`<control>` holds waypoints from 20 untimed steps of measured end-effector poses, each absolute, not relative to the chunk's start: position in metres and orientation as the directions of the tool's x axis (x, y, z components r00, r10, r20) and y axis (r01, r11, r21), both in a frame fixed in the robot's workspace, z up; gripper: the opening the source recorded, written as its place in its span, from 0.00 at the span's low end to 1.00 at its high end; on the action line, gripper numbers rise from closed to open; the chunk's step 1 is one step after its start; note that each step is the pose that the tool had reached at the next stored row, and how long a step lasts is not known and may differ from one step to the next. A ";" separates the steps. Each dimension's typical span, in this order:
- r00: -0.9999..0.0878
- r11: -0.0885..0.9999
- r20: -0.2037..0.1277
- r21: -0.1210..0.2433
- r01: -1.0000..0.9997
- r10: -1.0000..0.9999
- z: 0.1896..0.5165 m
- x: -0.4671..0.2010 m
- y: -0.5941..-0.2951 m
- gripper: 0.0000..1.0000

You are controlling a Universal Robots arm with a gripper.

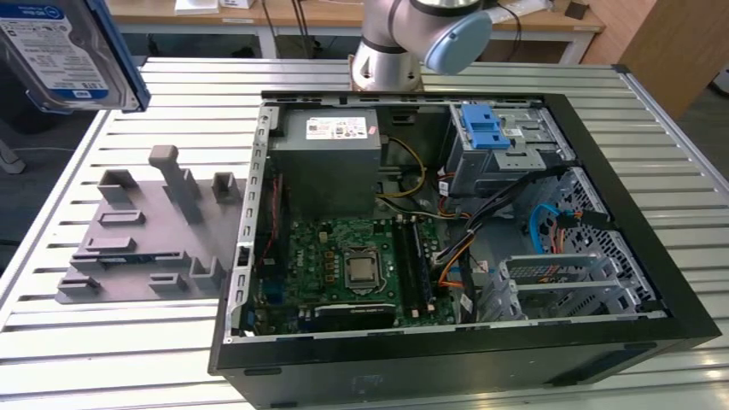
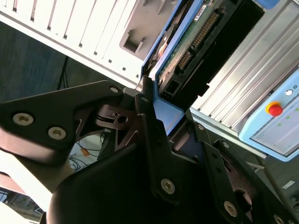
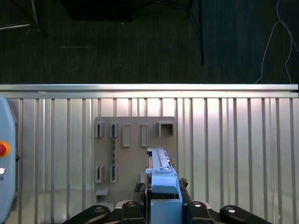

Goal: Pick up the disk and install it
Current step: 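Pick up the disk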

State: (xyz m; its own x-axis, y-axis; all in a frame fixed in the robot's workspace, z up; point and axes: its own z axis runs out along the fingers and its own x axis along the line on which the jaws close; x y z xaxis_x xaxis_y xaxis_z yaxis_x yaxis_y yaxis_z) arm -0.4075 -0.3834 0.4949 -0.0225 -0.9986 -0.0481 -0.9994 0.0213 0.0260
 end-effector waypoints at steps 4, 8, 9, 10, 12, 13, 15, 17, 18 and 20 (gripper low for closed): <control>-0.023 0.021 -0.048 0.028 -0.999 -0.999 0.495 -0.395 -0.384 0.36; -0.023 0.021 -0.048 0.029 -0.999 -0.999 0.495 -0.383 -0.384 0.36; -0.023 0.021 -0.048 0.029 -0.999 -0.999 0.495 -0.381 -0.384 0.36; -0.023 0.021 -0.048 0.030 -0.999 -0.999 0.495 -0.378 -0.384 0.36; -0.023 0.021 -0.048 0.030 -0.999 -0.999 0.495 -0.375 -0.384 0.36; -0.023 0.021 -0.048 0.030 -0.999 -0.999 0.495 -0.373 -0.384 0.36; -0.023 0.021 -0.048 0.030 -0.999 -0.999 0.495 -0.369 -0.385 0.36; -0.023 0.021 -0.048 0.030 -0.999 -0.999 0.495 -0.365 -0.385 0.36; -0.023 0.021 -0.048 0.030 -0.999 -0.999 0.495 -0.363 -0.385 0.36; -0.023 0.021 -0.048 0.030 -0.999 -0.999 0.495 -0.358 -0.385 0.36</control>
